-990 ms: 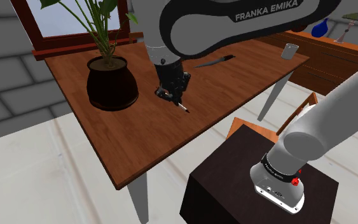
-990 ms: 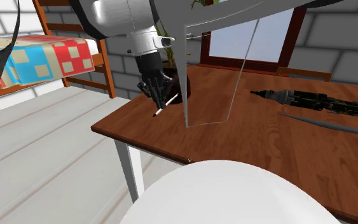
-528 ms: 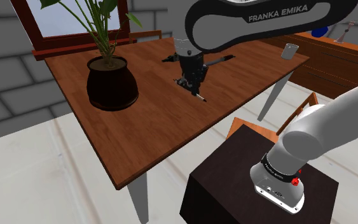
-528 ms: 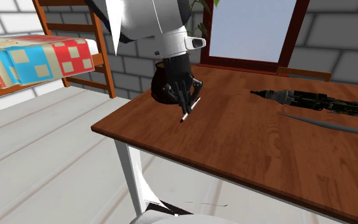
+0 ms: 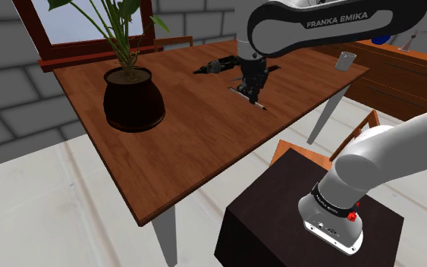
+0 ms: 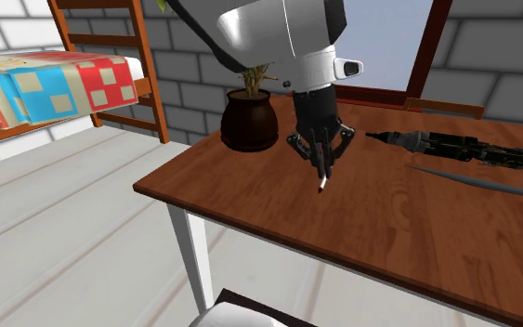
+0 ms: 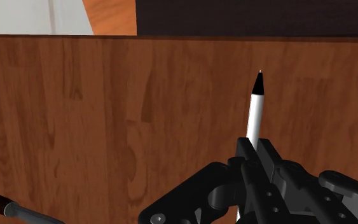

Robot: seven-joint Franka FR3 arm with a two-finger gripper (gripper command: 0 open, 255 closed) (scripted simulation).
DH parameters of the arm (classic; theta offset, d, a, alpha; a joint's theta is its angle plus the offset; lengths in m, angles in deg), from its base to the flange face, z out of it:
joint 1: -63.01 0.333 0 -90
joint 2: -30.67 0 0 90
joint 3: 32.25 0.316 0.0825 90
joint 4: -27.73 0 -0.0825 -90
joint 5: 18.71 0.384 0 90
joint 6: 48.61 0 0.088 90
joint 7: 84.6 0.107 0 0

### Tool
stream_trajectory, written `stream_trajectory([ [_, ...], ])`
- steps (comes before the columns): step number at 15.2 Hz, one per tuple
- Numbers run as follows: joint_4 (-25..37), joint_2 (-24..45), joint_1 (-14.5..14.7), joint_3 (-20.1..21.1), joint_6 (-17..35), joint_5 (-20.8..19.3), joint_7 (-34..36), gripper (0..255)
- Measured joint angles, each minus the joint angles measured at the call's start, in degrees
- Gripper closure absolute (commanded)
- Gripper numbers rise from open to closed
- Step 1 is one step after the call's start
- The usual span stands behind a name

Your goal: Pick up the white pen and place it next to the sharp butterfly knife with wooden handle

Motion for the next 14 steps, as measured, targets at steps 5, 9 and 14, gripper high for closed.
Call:
stream_trajectory([
  [5, -2.3, -1.6, -2.5, -5.2, 1.8, -3.0, -6.3, 255],
  [9, -3.6, -2.5, -5.0, -10.0, 3.5, -5.9, -12.0, 255],
  [14, -4.0, -1.1, -8.4, -15.6, 6.9, -9.6, -18.3, 255],
])
